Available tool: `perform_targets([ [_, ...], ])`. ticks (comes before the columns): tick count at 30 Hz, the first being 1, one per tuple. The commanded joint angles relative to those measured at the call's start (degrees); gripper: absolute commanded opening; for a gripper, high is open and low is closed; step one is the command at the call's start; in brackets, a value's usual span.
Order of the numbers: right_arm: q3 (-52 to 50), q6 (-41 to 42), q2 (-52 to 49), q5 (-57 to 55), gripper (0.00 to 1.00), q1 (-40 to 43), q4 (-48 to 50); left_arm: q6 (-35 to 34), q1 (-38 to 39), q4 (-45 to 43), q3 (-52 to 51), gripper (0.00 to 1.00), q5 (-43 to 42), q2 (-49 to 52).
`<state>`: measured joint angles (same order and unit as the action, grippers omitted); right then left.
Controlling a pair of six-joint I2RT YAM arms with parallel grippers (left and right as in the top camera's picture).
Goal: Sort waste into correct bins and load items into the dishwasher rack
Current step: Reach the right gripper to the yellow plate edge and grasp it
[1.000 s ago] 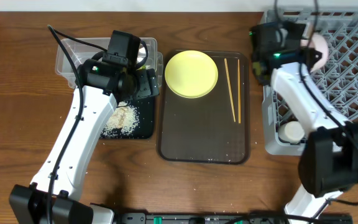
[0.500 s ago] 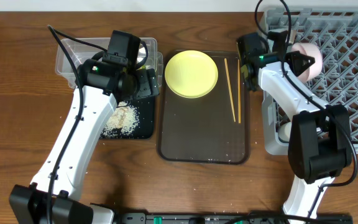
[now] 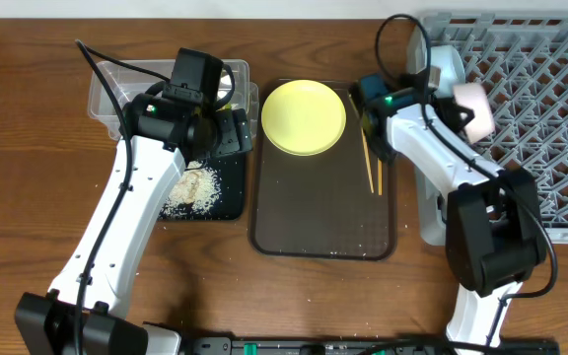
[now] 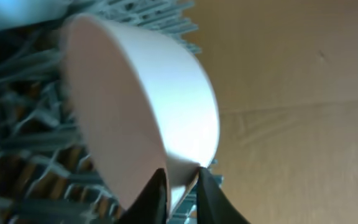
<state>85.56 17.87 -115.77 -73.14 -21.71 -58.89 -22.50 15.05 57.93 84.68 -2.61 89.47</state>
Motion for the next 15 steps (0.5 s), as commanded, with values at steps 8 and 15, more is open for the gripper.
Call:
perform_targets([
  [8, 2.1, 1.0, 0.5, 14.4, 0.29, -0.9, -4.1, 0.1, -0.3, 0.1, 0.2, 0.91, 0.7, 0.2],
  [15, 10.1, 1.6, 2.3, 22.8, 0.35, -0.9, -10.2, 0.1, -0.3, 0.1, 0.2, 0.91, 0.7, 0.2],
])
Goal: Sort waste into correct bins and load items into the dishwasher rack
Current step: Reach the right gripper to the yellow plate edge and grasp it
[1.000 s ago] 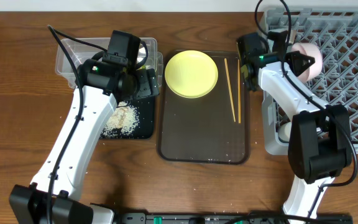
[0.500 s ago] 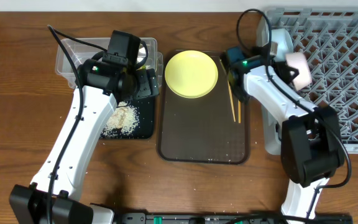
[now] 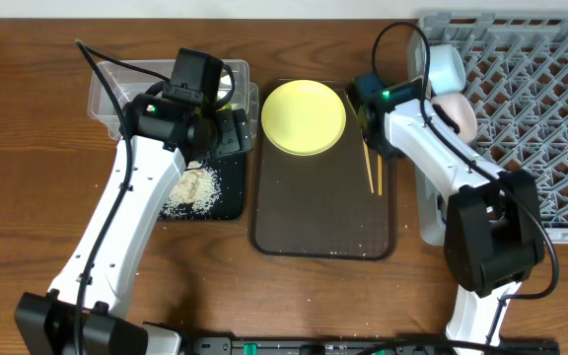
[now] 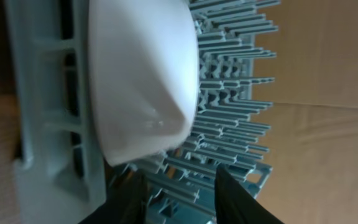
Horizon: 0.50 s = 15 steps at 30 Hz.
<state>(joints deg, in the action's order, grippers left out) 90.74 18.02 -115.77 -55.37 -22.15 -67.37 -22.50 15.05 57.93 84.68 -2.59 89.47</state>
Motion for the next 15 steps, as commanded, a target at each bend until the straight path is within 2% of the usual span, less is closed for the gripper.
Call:
perform_targets([
  [1, 7.2, 1.5, 2.9, 7.4, 0.35, -0.4, -3.2, 0.1, -0.3, 0.1, 0.2, 0.91, 0.7, 0.2],
  [4, 13.1, 1.4, 4.3, 14.0, 0.38, -0.4, -6.4, 0.1, -0.3, 0.1, 0.2, 0.91, 0.7, 0.2],
  [5, 14.7, 1.1, 4.8, 16.7, 0.42, -0.4, -6.6, 0.1, -0.3, 0.1, 0.2, 0.91, 0.7, 0.2],
  [6, 16.4, 0.2, 5.1, 20.9, 0.51, -0.4, -6.4, 0.1, -0.3, 0.1, 0.2, 0.91, 0.7, 0.2],
  [7, 17.6, -0.5, 5.4, 24.2, 0.52, -0.4, -5.9, 0.1, -0.3, 0.1, 0.2, 0.91, 0.7, 0.2],
  [10, 18.5, -0.9, 5.4, 37.2, 0.49, -0.4, -0.9, 0.1, -0.3, 0.1, 0.2, 0.91, 0.7, 0.2],
  [12, 17.1, -0.7, 4.8, 42.7, 0.45, -0.4, 2.8, 0.1, -0.3, 0.1, 0.2, 0.91, 0.7, 0.2],
  [15, 12.7, 3.5, 3.2, 48.9, 0.44, -0.4, 9.2, 0.1, -0.3, 0.1, 0.2, 0.91, 0.7, 0.2],
])
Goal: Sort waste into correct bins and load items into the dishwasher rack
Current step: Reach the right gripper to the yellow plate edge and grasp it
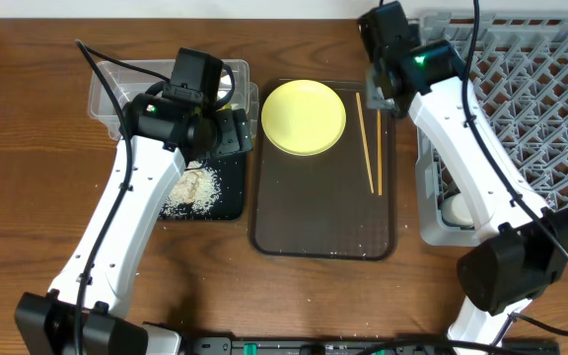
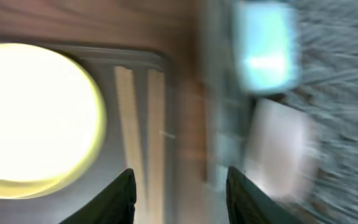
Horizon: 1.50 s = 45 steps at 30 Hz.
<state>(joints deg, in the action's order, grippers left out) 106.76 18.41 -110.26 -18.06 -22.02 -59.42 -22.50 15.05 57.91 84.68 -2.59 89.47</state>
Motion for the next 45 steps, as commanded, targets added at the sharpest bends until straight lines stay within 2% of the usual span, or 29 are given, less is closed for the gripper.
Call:
perform_targets([
  [1, -5.0, 4.7, -3.1, 13.1, 0.44, -0.6, 3.3, 0.1, -0.3, 0.1, 0.2, 0.91, 0.7, 0.2],
  [7, -10.3, 14.2, -8.1, 16.7, 0.43, -0.9, 9.1, 0.1, -0.3, 0.1, 0.2, 0.91, 0.7, 0.2],
  [16, -10.6, 19.3, -17.4, 20.1, 0.37, -2.2, 11.5, 0.1, -0.3, 0.1, 0.2, 0.91, 0.7, 0.2],
  [24, -10.5, 19.5, -18.5, 20.1, 0.28, -2.2, 11.9, 0.1, -0.3, 0.1, 0.2, 0.91, 0.7, 0.2],
  [30, -10.0, 17.2, -17.5, 20.9, 0.3, -1.8, 12.1, 0.1, -0.3, 0.1, 0.2, 0.91, 0.7, 0.2],
  [39, -9.7, 14.1, -8.5, 20.8, 0.33, -1.6, 13.3, 0.1, -0.3, 0.1, 0.2, 0.91, 0.7, 0.2],
  [45, -9.8, 15.9, -11.2, 18.5, 0.33, -1.7, 16.5, 0.1, -0.3, 0.1, 0.2, 0.91, 0.7, 0.2],
])
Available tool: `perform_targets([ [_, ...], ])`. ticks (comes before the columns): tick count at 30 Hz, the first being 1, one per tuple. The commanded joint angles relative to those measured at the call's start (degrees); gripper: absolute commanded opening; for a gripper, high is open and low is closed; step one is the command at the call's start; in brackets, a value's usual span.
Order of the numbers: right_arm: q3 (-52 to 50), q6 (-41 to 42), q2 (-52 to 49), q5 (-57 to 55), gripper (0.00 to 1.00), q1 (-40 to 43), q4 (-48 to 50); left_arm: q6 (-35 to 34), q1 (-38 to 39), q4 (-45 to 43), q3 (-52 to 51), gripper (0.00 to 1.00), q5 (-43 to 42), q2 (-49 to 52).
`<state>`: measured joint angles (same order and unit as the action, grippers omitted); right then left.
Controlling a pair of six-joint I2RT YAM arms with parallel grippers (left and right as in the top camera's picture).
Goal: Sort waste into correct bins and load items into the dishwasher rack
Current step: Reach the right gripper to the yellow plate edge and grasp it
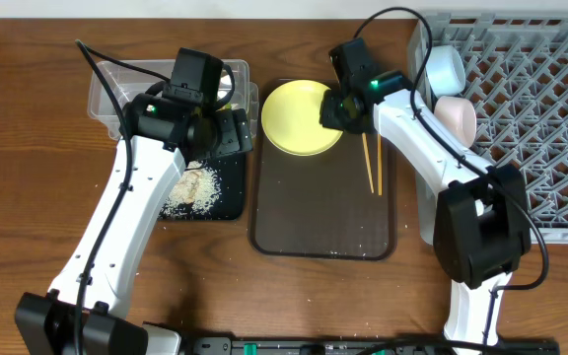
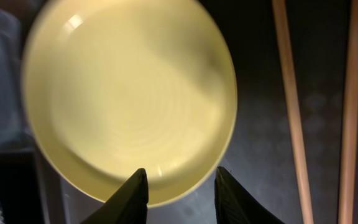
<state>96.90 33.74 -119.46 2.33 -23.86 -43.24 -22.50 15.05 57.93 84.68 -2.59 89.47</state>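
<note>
A yellow plate (image 1: 300, 118) lies at the far end of the dark brown tray (image 1: 321, 222); the right wrist view shows the plate (image 2: 129, 99) from close above. My right gripper (image 2: 180, 194) stands open over the plate's near-right rim, nothing between its fingers. Two wooden chopsticks (image 1: 372, 165) lie on the tray to the plate's right, seen also as chopsticks (image 2: 291, 106). A pink bowl (image 1: 457, 118) and a pale blue bowl (image 1: 444, 67) sit at the left edge of the grey dishwasher rack (image 1: 531, 108). My left gripper (image 1: 227, 133) hovers by the black bin (image 1: 205, 192); its jaws are hidden.
A clear plastic container (image 1: 121, 84) stands at the back left, behind the left arm. White crumbs (image 1: 190, 187) lie in and around the black bin. Some crumbs are scattered on the tray's front part.
My right gripper has moved from above the chopsticks and rack edge down and left to the yellow plate's rim, still open. The left arm has not moved.
My right gripper first held the pink bowl by its rim at the rack. Then it was open with the bowl resting in the rack. After that it was up over the tray's right end, and now it is open at the yellow plate.
</note>
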Motion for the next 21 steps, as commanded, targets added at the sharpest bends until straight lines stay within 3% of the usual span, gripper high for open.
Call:
perform_targets([
  [1, 0.0, 1.0, -2.9, -1.9, 0.34, 0.2, 0.4, 0.1, -0.3, 0.1, 0.2, 0.91, 0.7, 0.2],
  [14, -0.3, 2.0, -6.8, -4.8, 0.33, 0.2, -2.4, 0.1, -0.3, 0.1, 0.2, 0.91, 0.7, 0.2],
  [21, -1.3, 2.0, -9.4, -3.8, 0.24, 0.2, -3.0, 0.1, -0.3, 0.1, 0.2, 0.91, 0.7, 0.2],
])
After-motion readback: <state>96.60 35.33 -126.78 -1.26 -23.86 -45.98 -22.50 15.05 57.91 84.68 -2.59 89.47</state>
